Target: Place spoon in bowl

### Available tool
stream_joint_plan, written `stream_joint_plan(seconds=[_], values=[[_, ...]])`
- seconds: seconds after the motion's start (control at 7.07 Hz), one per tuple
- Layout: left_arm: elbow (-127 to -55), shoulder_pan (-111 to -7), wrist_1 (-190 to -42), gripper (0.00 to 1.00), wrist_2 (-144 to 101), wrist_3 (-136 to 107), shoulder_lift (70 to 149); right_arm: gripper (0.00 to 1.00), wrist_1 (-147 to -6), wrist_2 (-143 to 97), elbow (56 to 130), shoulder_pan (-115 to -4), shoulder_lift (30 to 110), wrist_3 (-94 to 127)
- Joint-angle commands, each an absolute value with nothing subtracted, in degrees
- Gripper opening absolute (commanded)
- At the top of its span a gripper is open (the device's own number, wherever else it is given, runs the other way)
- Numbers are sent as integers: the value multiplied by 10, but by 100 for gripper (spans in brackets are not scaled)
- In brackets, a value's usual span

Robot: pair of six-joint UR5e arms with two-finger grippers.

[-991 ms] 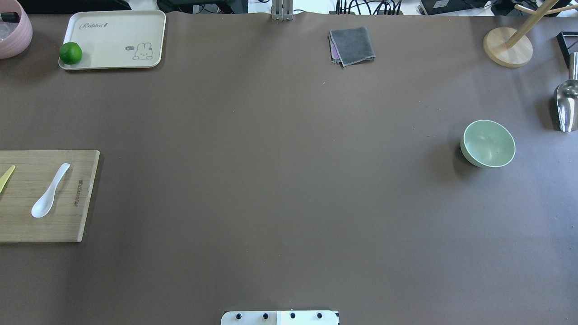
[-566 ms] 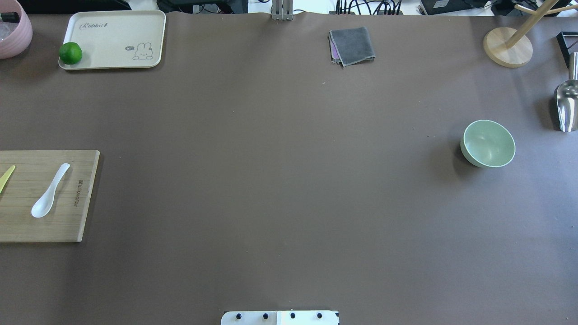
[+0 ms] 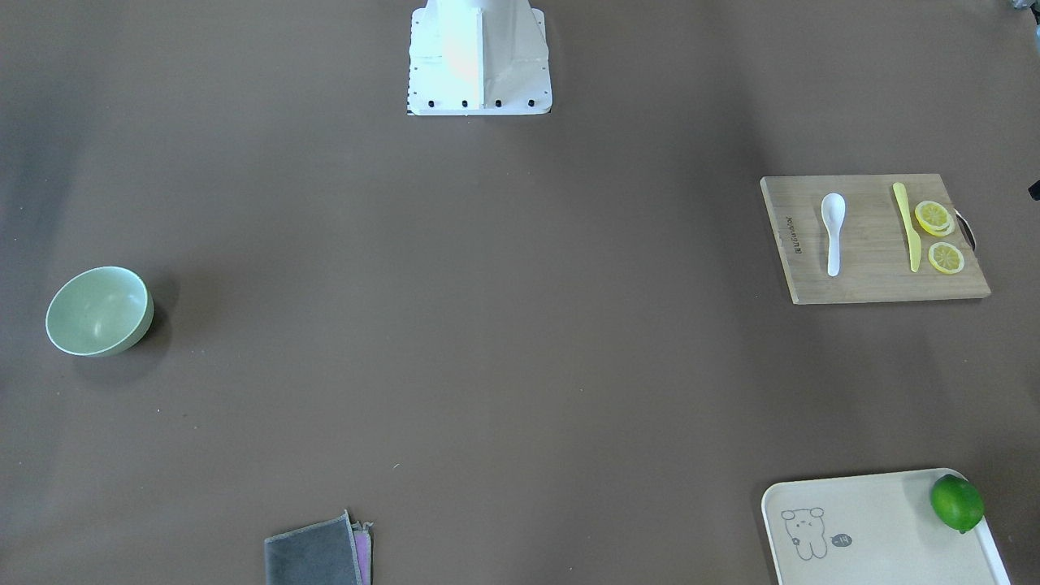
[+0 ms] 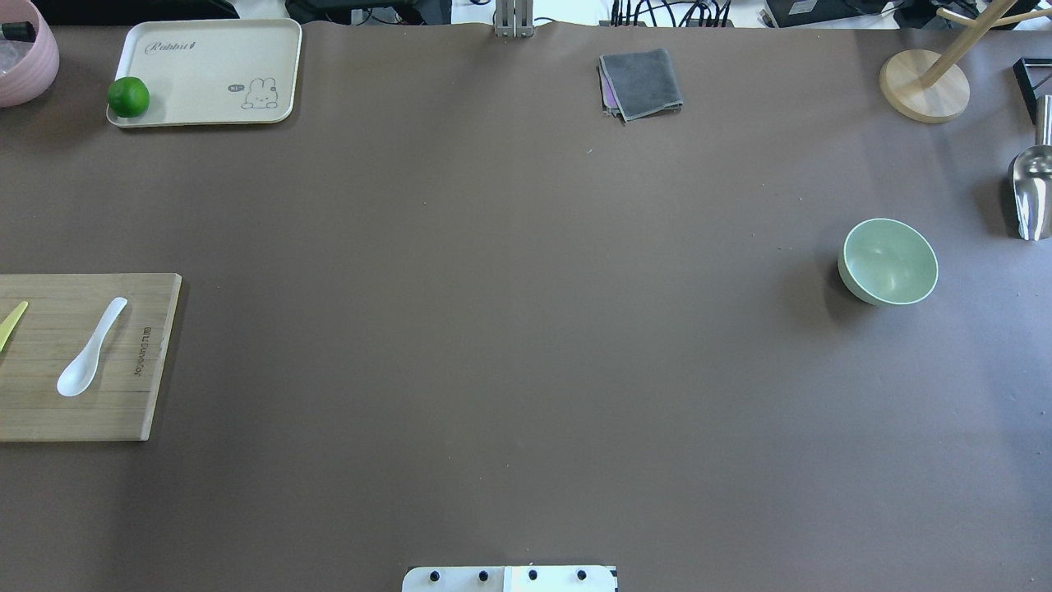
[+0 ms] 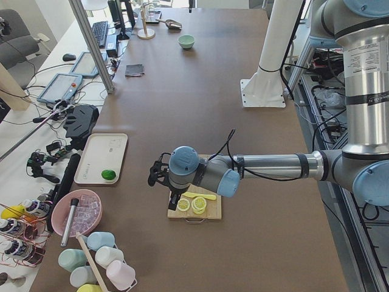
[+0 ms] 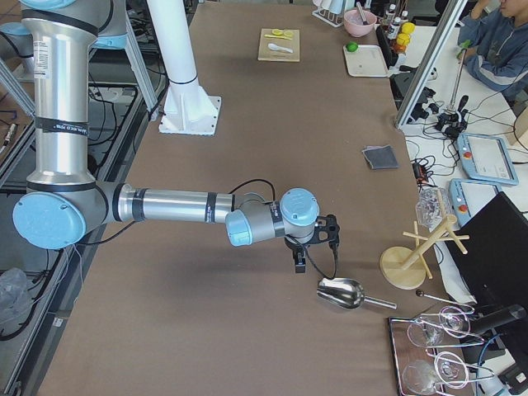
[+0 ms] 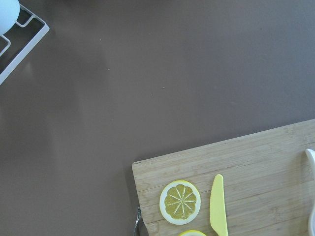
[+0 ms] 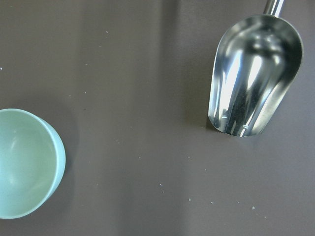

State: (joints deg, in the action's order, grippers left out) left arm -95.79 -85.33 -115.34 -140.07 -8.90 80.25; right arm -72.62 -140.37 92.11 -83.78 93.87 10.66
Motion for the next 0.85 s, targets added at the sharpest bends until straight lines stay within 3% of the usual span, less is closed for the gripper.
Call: stream_joint_plan(seconds=[0.0, 0.42, 0.71], values=[[-956, -781, -1246, 97, -1397, -228, 799, 100, -724, -1412, 924, -795, 930, 148], [-956, -669, -1329, 97, -1333, -348, 800, 93, -725, -1404, 905, -735, 887, 175], [-956, -650, -1348, 97, -1321, -369, 800, 90, -726, -1404, 855, -718, 841, 178]])
